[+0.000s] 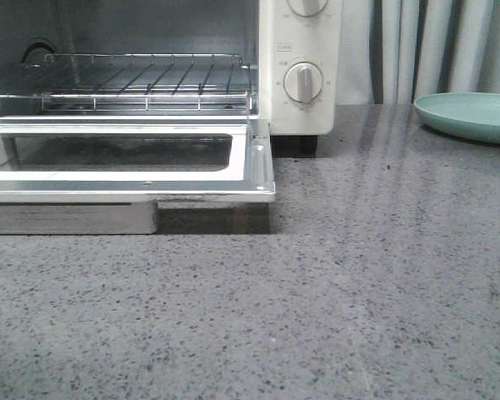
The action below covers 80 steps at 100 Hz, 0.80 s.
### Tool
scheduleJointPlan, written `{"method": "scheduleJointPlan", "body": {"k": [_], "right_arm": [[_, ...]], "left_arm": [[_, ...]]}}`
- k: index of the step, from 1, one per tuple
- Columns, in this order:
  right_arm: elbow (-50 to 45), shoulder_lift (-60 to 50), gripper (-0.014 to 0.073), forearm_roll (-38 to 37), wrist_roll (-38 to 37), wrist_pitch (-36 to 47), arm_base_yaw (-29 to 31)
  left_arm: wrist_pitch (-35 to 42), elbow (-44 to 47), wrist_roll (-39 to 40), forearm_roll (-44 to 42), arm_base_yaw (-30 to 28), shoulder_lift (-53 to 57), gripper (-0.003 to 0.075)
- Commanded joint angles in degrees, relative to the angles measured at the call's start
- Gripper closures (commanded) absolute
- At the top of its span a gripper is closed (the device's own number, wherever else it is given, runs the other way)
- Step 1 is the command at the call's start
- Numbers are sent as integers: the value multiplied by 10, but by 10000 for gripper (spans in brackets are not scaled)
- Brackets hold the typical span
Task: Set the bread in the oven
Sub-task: 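Grasp the orange-striped croissant on the green plate with the right gripper, then carry the croissant with the right gripper into the open oven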
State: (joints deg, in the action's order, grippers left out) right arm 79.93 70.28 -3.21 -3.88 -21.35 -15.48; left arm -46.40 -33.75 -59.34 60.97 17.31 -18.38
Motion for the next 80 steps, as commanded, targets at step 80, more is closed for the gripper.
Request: {"method": "scheduleJointPlan", "body": {"k": [80], "right_arm": [[18,128,662,-42,7,-58,-380]], "left_arm": [[33,-14,6,29,3,-6,742]]}}
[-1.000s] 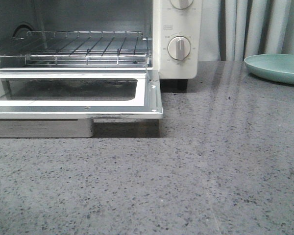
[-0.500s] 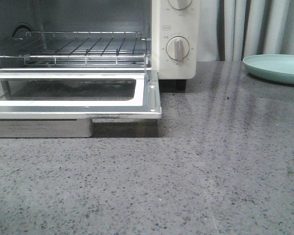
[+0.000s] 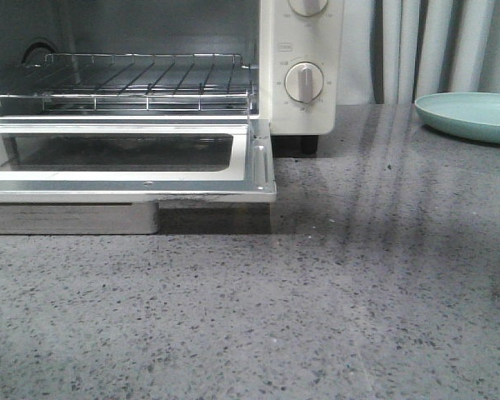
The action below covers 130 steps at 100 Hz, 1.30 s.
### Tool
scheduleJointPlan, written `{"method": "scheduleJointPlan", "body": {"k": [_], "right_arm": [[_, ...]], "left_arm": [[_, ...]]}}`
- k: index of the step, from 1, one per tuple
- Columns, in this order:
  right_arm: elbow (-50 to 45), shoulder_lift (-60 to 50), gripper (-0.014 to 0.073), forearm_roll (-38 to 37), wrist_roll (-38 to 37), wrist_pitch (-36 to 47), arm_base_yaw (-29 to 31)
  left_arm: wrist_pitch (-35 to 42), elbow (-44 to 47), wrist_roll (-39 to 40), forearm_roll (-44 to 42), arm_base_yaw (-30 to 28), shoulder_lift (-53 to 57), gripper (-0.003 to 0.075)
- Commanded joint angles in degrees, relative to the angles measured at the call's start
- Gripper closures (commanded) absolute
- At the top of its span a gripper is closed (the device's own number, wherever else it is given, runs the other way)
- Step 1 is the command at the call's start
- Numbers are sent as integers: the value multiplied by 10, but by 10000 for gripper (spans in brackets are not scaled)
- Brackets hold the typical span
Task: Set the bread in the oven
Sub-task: 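Carry the croissant with the right gripper into the open oven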
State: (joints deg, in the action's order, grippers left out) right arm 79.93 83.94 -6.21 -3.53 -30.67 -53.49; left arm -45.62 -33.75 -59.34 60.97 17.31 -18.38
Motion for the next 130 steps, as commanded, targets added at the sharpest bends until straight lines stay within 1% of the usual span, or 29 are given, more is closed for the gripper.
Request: {"method": "scheduleJointPlan", "body": {"k": [1,32,53,73,87,112,130], "right_arm": [[18,-7,662,-12,4,35,0],[18,15,662,-28,4,40,4],[18,34,662,-27,-4,54,41],[18,53,662,-27,-4,102,70],[18,63,662,-27,-4,135,81],[18,96,662,-27,-4,148,82],[18,124,662,-27,-4,192,82]], "left_arm": [[25,-14,6,29,3,-6,742],[25,-14,6,29,3,-6,742],[27,-14,6,27,3,-6,742],[27,-14,6,27,3,-6,741],[27,-14,6,27,3,-6,742],[27,-14,6,27,3,-6,741],[27,-14,6,27,3,-6,741]]}}
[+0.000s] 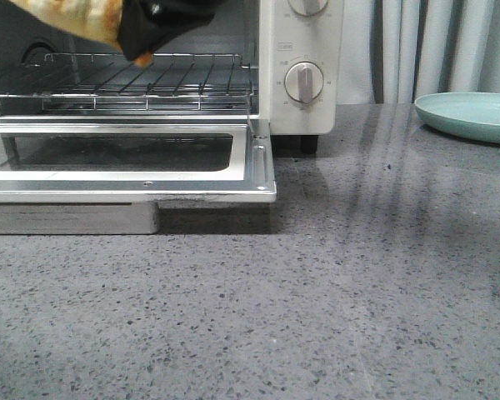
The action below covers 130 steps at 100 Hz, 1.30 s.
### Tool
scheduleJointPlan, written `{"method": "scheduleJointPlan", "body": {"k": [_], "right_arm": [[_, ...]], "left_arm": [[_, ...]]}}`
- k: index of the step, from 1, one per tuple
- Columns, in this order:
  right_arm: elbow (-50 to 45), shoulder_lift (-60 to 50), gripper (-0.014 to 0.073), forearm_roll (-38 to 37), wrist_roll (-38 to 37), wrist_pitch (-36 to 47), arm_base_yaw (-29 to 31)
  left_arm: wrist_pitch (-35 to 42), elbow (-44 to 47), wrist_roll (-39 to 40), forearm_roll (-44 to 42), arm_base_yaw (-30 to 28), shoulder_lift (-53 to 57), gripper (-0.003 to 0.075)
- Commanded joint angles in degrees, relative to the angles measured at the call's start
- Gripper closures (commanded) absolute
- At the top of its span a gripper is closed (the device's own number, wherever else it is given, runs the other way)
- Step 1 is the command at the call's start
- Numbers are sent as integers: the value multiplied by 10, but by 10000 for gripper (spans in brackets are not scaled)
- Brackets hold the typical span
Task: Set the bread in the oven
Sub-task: 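Carry the croissant with the right gripper into the open oven, then lower the croissant onto the wire rack and open the right gripper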
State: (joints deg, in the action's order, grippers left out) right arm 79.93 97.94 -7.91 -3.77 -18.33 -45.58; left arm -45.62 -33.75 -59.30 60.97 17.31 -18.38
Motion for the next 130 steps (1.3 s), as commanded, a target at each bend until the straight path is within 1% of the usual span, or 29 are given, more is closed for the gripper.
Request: {"method": "scheduleJointPlan", "body": {"k": [1,17,44,57,64,71,75,76,78,83,85,88,90,95,100,117,130], "right_arm": [[18,-15,662,-9,-2,73,3],[18,2,662,-9,-2,106,9],[18,3,662,0,-3,109,41],[18,3,662,0,-3,110,42],[18,3,643,0,-3,110,42],[18,3,557,0,-3,110,42],[18,3,468,1,-3,110,42],[18,3,433,1,-3,110,42],[18,3,398,1,-3,110,42],[18,3,251,1,-3,110,42],[18,3,218,1,-3,110,42],[18,3,144,1,-3,110,42],[18,3,107,1,-3,110,42],[18,3,48,1,-3,110,42],[18,3,29,1,-3,108,42],[18,-5,34,1,-3,97,41],[18,-23,34,6,-3,73,40]], "left_arm": [[26,-14,6,27,3,-6,742],[25,-14,6,27,3,-6,742],[25,-14,6,27,3,-6,741],[25,-14,6,27,3,-6,742],[25,-14,6,27,3,-6,742],[25,-14,6,27,3,-6,741],[25,-14,6,27,3,-6,742],[25,-14,6,27,3,-6,742],[25,-14,6,27,3,-6,742],[25,-14,6,27,3,-6,742],[25,-14,6,27,3,-6,742],[25,-14,6,27,3,-6,742],[26,-14,6,27,3,-6,742],[26,-14,6,27,3,-6,742],[26,-14,6,27,3,-6,742],[26,-14,6,9,3,-6,742],[33,-14,6,5,3,-6,742]]}}
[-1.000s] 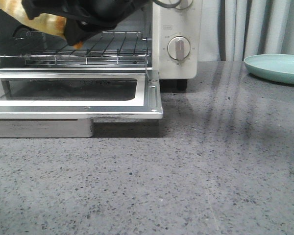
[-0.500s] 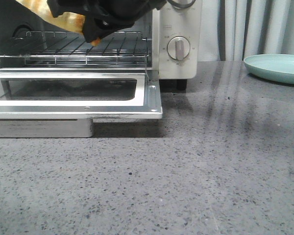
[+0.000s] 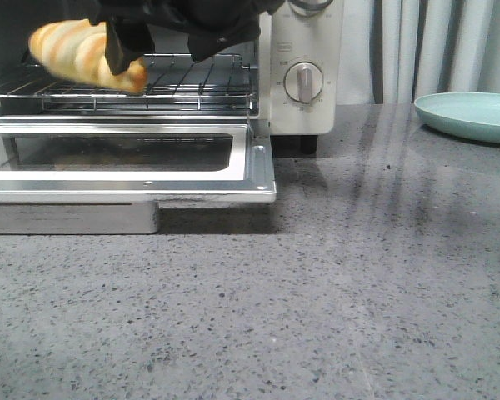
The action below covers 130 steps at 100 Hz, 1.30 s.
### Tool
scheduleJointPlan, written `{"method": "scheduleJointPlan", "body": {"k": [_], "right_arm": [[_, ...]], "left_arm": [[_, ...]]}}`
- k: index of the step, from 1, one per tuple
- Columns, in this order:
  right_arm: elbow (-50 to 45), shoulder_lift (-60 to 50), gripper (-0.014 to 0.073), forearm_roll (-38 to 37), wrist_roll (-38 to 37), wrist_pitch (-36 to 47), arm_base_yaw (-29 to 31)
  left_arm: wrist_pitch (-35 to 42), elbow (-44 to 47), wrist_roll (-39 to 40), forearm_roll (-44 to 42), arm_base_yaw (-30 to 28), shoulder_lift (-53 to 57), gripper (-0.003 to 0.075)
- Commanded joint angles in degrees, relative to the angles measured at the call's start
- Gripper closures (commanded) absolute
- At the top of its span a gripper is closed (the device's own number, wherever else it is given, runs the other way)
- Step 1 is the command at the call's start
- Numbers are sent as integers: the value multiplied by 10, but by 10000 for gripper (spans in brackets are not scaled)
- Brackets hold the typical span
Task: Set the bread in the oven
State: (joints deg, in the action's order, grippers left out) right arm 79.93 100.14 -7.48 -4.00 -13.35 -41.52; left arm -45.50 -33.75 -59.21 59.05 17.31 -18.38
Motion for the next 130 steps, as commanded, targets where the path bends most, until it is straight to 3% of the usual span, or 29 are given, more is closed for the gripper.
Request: {"method": "scheduleJointPlan", "body": {"k": [1,18,25,32,49,68,82,95,111,130], "right_arm": [[18,-47,34,1,0,22,0],[15,-75,42,24,0,-42,-4],[4,-90,109,27,0,-58,-13],[-18,-111,242,27,0,-56,-30],[-105,-192,673,10,0,-29,-95],[-228,-370,652,-38,0,6,-139],[-302,-535,652,-71,0,-22,-126],[-351,-684,652,-127,0,-105,-103],[-406,-853,652,-169,0,-193,-90],[-463,-959,652,-172,-5,-217,-90]], "left_arm": [[33,-14,5,24,3,-6,741],[56,-14,5,24,3,-5,741],[60,-14,5,24,3,-4,742],[67,-14,5,24,3,-4,742],[125,-14,5,25,3,7,742],[170,-14,15,-54,3,60,742],[171,-12,153,-222,3,99,742],[168,5,276,-340,3,111,742],[200,42,285,-340,3,111,741],[233,71,285,-330,3,110,741]]}}
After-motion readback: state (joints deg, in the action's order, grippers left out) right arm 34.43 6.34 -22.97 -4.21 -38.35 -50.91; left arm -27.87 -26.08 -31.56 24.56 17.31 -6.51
